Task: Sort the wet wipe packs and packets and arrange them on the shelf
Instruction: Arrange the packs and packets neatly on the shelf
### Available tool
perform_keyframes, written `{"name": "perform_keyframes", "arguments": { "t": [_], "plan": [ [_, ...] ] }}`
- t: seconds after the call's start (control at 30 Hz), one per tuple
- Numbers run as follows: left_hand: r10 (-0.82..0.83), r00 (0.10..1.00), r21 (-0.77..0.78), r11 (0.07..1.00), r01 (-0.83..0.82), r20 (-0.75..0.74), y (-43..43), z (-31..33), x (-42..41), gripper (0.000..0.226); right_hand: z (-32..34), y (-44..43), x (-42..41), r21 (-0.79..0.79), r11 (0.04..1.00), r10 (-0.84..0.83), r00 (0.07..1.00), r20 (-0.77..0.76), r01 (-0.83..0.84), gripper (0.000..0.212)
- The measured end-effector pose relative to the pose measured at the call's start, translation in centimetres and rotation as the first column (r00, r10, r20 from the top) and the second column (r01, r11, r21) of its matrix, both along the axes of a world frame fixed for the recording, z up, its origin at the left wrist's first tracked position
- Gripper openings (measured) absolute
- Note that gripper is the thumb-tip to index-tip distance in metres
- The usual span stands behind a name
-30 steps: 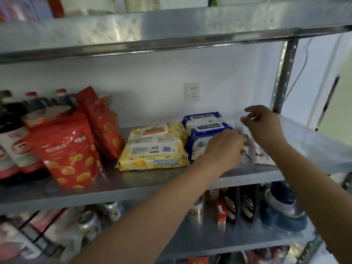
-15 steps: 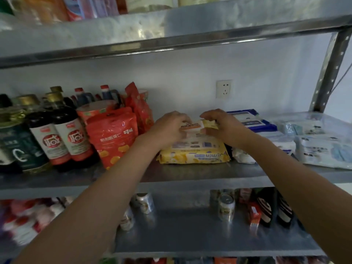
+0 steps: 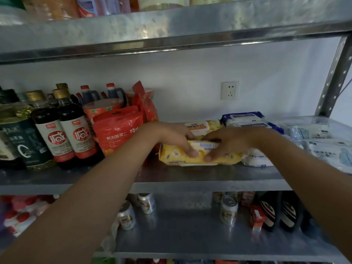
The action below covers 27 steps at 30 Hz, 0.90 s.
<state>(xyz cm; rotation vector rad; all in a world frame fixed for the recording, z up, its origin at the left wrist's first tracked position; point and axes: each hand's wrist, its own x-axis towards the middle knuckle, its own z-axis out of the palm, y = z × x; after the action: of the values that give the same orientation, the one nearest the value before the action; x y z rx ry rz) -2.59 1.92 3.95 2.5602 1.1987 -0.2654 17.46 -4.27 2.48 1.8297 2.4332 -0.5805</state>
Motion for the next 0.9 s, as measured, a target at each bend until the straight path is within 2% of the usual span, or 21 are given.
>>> {"name": "perform_keyframes", "arguments": {
  "t": [0.03,0.1,0.17,0.23,0.3,0.37,0.43,0.57,0.63,0.7,0.77,0.83,0.9],
  "plan": [
    [0.003,0.999,0.041,0.999,-0.005,0.043,0.2,0.4,0.0,0.045,0.7,0.2,0.2,0.037,0.999,-0.011,1.0,-0.026,0.012,0.062],
    [-0.007,0.991,0.23,0.973,-0.024,0.135,0.6,0.6,0.2,0.04,1.3,0.9,0.2,0.233,0.971,-0.045,0.997,-0.065,0.059,0.044],
    [-0.002,0.992,0.302,0.952,-0.038,0.129,0.8,-0.1,0.3,0.054,1.2,1.5,0.2,0.333,0.938,-0.073,0.994,-0.084,0.097,0.042],
    [0.005,0.998,0.283,0.959,-0.022,0.058,0.8,-1.1,0.4,0.079,0.9,1.1,0.2,0.211,0.97,-0.097,0.987,-0.131,0.123,0.049],
    [-0.003,1.0,0.37,0.929,-0.002,0.012,0.7,-2.0,0.5,0.091,0.5,0.7,0.3,0.099,0.988,-0.104,0.984,-0.145,0.119,0.073],
    [0.003,1.0,0.453,0.892,-0.011,0.018,0.5,-2.4,0.7,0.089,-0.2,0.7,0.2,0.156,0.983,-0.082,0.991,-0.102,0.098,0.086],
    [0.021,0.999,0.418,0.907,-0.039,0.047,0.3,-2.0,0.7,0.081,-0.5,0.9,0.2,0.199,0.974,-0.078,0.987,-0.14,0.106,0.082],
    [0.054,0.986,0.147,0.986,-0.077,0.157,0.0,0.1,0.3,0.045,1.1,0.3,1.0,0.077,0.99,-0.094,0.954,-0.284,0.12,0.048],
    [0.054,0.987,0.113,0.991,-0.072,0.151,0.0,0.6,0.5,0.041,1.6,0.3,1.1,0.046,0.989,-0.124,0.959,-0.256,0.14,0.039],
    [0.036,0.999,0.169,0.985,-0.035,-0.002,-0.1,-0.1,0.9,0.056,1.2,0.8,0.6,0.15,0.98,-0.113,0.988,-0.101,0.128,0.042],
    [0.009,0.996,0.209,0.978,0.009,-0.086,-0.3,-1.9,1.0,0.086,0.3,1.5,0.0,0.27,0.959,-0.091,0.996,0.021,0.082,0.045],
    [-0.014,0.996,0.221,0.975,0.034,-0.09,-0.3,-3.6,0.6,0.11,-0.4,2.0,-0.3,0.25,0.966,-0.085,0.995,0.059,0.068,0.049],
    [-0.039,0.996,0.286,0.957,0.058,-0.075,0.0,-4.9,0.4,0.114,-0.9,2.4,-0.3,0.214,0.975,-0.071,0.995,0.074,0.053,0.045]
  ]
}}
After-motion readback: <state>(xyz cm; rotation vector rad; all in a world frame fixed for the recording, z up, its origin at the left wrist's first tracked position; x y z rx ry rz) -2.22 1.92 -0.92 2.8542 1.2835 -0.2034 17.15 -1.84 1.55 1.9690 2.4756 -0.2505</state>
